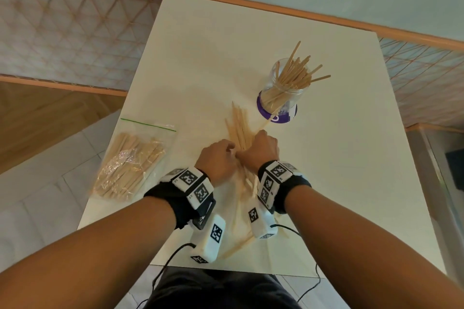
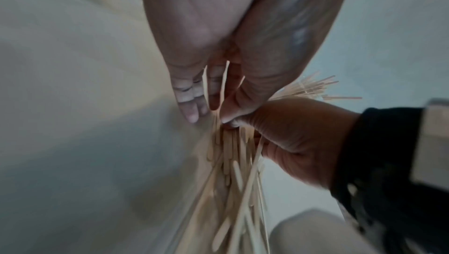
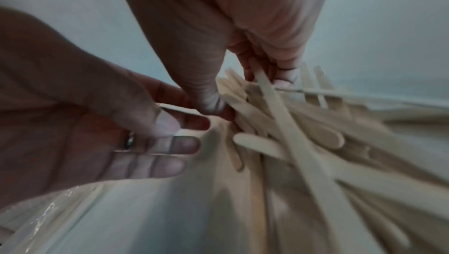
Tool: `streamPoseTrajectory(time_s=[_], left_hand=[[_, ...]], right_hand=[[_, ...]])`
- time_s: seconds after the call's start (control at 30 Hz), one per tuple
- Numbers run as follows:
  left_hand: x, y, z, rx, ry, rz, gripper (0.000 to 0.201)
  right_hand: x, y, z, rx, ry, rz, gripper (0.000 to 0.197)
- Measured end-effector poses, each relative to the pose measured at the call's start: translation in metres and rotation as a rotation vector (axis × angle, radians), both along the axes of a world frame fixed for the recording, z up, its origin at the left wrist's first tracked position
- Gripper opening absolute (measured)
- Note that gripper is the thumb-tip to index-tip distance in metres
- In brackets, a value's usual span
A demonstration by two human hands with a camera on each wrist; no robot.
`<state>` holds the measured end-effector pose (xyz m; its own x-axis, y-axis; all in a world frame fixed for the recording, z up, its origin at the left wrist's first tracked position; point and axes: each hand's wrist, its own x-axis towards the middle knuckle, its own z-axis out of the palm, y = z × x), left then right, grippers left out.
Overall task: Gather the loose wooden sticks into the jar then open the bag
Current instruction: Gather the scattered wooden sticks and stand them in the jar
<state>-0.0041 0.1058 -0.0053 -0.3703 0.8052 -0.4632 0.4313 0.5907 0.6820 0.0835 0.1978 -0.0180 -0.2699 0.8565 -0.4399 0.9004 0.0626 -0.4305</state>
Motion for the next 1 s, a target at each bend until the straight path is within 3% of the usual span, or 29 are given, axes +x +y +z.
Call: streamPoseTrajectory(time_s=[0.07, 0.13, 0.2, 0.3, 0.4, 0.5, 0.67, 0.83, 1.0], left_hand=[[0.003, -0.015, 0.004, -0.017, 0.072, -0.008, 0.03], [0.015, -0.035, 0.011, -0.067, 0.161, -0.142, 0.022], [0.032, -0.056, 0.012, -0.129, 0.223, -0.316, 0.031], [0.05, -0.066, 0.0, -0.202, 0.252, -0.388, 0.059], [0.056, -0.059, -0.01, -0.224, 0.262, -0.362, 0.079], [0.058, -0.052, -0.011, -0.224, 0.264, -0.372, 0.087], [0.063, -0.052, -0.009, -0.201, 0.295, -0.401, 0.092], [0.048, -0.045, -0.004, -0.2, 0.281, -0.313, 0.084], [-0.001, -0.015, 0.02, -0.069, 0.302, -0.108, 0.056]], right_hand=[[-0.002, 0.003, 0.002, -0.013, -0.015, 0.0, 0.041], [-0.005, 0.007, 0.002, -0.006, -0.031, -0.001, 0.027], [-0.007, 0.011, 0.0, -0.017, -0.031, -0.017, 0.031], [-0.01, 0.017, -0.001, -0.049, 0.002, -0.02, 0.023], [-0.011, 0.022, 0.004, -0.095, 0.035, -0.012, 0.034], [-0.01, 0.027, 0.007, -0.163, 0.09, 0.002, 0.043], [-0.004, 0.032, 0.022, -0.244, 0.273, -0.02, 0.021], [0.0, 0.034, 0.029, -0.243, 0.5, -0.04, 0.012], [0.007, 0.036, 0.036, -0.25, 0.622, -0.033, 0.016]])
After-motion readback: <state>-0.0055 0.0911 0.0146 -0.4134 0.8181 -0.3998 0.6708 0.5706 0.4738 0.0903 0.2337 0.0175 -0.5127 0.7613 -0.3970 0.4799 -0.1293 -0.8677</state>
